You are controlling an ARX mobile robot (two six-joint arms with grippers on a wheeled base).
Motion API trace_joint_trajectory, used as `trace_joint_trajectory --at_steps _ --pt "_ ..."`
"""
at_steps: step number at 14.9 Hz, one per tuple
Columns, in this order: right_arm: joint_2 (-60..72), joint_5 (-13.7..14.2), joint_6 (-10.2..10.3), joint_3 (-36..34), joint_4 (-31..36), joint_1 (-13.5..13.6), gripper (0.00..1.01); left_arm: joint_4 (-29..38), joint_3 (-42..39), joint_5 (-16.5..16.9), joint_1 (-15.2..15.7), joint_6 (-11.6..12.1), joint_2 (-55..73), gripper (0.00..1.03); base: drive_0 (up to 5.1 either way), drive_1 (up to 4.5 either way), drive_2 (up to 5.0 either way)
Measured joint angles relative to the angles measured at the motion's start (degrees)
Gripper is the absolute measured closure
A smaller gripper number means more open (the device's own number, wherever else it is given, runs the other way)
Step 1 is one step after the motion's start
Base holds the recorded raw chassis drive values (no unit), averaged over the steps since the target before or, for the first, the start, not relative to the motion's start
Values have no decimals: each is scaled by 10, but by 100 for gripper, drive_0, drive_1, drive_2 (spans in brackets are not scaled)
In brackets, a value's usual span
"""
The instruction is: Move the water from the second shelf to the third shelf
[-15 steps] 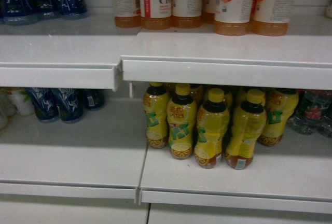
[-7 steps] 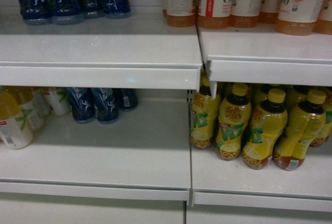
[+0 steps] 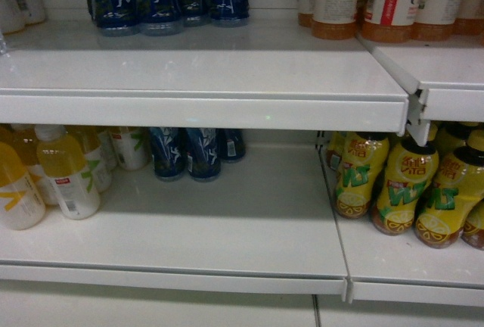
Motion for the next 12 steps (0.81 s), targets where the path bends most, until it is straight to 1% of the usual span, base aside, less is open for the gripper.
trace_joint_trajectory --at_steps 12 --pt "-1 -1 0 0 -2 0 59 1 0 0 0 0 0 5 -488 230 230"
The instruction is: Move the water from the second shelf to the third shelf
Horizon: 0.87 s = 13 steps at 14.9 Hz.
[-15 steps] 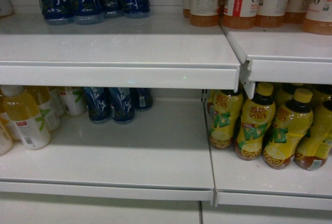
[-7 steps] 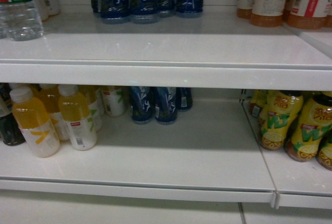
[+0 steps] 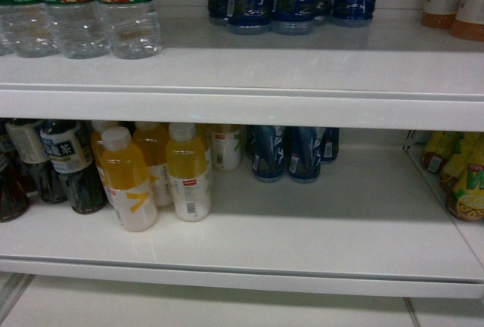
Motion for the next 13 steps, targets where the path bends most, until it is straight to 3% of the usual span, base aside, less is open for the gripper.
trace_joint_trajectory --at_steps 13 --pt "0 0 0 0 2 0 59 0 0 0 0 0 0 5 -488 230 230"
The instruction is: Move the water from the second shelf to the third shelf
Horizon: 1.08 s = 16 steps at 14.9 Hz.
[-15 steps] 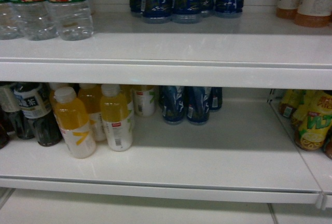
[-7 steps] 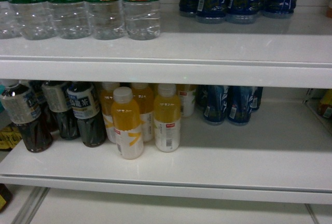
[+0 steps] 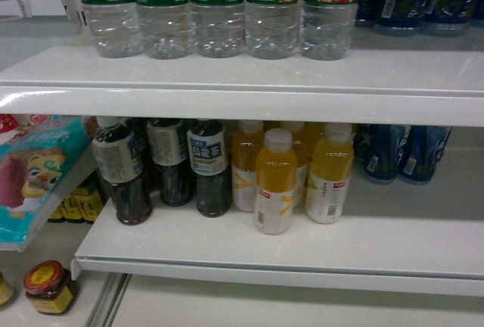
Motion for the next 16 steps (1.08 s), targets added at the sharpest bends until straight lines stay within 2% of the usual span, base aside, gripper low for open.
trace_joint_trajectory --at_steps 12,14,16 --pt "0 0 0 0 1 0 59 0 0 0 0 0 0 5 -483 235 235" --pt "0 -9 0 0 2 2 59 -1 0 -2 0 0 0 5 -480 238 238" --pt "0 -1 1 0 -2 3 59 0 0 -2 0 0 0 5 -480 238 238"
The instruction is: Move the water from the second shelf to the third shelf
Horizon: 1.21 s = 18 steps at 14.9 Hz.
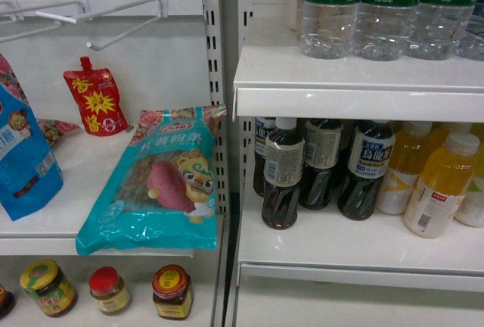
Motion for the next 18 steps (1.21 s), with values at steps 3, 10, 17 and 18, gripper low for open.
trace_joint_trajectory --at_steps 3,10,17,18 --pt "0 0 0 0 2 0 59 0 0 1 0 0 0 5 -480 238 238" --pt "115 103 -2 37 62 -5 59 0 0 2 0 0 0 5 -69 34 34" --pt "455 214 -39 193 249 41 59 0 0 2 0 0 0 5 0 0 0" --pt "482 222 -32 201 255 41 59 0 0 2 0 0 0 5 0 0 0"
